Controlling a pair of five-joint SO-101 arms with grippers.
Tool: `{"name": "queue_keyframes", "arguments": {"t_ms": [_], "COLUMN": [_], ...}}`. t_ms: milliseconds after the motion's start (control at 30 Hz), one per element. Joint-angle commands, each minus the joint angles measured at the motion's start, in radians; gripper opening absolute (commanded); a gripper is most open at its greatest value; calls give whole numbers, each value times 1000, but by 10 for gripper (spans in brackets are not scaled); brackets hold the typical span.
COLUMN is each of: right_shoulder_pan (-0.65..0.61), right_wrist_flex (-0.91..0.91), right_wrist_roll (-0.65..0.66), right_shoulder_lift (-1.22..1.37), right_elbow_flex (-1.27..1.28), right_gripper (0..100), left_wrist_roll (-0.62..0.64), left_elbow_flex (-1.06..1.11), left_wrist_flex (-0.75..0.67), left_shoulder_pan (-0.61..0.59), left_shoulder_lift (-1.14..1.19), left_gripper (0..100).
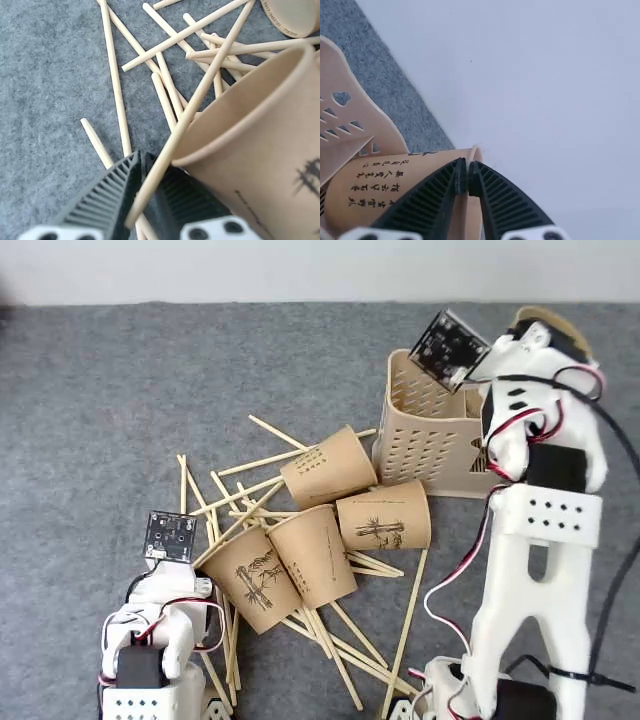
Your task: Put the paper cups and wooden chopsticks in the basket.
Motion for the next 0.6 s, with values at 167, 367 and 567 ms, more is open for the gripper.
{"name": "queue_keyframes", "arguments": {"t_ms": [167,367,567], "right_shoulder_pan": [8,-30,-84], "right_wrist_flex": [44,176,321], "right_wrist_roll": [-18,-218,-342], "right_shoulder_lift": [-102,-259,-387], "right_elbow_flex": [34,26,28], "right_gripper": [199,188,190], "left_wrist_roll": [-2,-2,-2], "left_elbow_flex": [-19,-19,-19], "left_wrist_flex": [5,5,5], "left_shoulder_pan": [5,5,5], "left_shoulder_lift": [-14,-14,-14], "left_gripper": [14,14,14]}}
